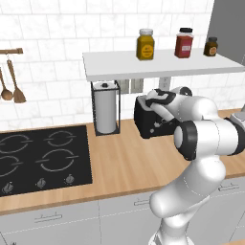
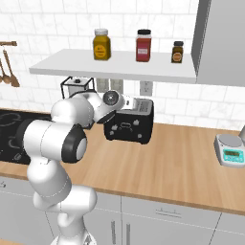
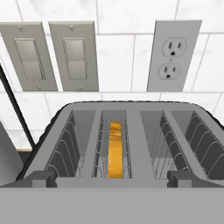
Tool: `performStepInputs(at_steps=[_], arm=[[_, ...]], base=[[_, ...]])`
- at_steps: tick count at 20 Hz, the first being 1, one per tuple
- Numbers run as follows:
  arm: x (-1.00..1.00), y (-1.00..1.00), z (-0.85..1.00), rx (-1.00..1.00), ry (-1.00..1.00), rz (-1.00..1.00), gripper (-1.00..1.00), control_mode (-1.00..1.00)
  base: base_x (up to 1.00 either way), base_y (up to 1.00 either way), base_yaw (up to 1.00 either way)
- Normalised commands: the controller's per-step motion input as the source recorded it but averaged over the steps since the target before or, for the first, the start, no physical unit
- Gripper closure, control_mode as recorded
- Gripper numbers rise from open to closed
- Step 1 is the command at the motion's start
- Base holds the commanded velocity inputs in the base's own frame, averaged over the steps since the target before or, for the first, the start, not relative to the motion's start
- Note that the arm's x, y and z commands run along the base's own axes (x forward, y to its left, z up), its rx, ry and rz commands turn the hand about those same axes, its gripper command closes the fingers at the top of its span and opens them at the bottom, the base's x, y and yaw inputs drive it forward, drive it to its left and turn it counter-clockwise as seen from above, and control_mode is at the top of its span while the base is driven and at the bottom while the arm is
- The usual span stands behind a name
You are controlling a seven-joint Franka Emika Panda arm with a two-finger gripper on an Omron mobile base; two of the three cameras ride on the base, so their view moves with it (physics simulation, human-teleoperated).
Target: Start the toaster. Once the lever pops up, take the bread to the plate on the dining counter.
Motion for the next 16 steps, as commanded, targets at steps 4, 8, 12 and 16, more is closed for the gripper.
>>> performStepInputs(at_steps=[4, 8, 12, 16], arm=[[0.00, 0.00, 0.00, 0.00, 0.00, 0.00, -1.00, -1.00], [0.00, 0.00, 0.00, 0.00, 0.00, 0.00, -1.00, -1.00], [0.00, 0.00, 0.00, 0.00, 0.00, 0.00, -1.00, -1.00], [0.00, 0.00, 0.00, 0.00, 0.00, 0.00, -1.00, -1.00]], base=[[0.00, 0.00, 0.00], [0.00, 0.00, 0.00], [0.00, 0.00, 0.00], [0.00, 0.00, 0.00]])
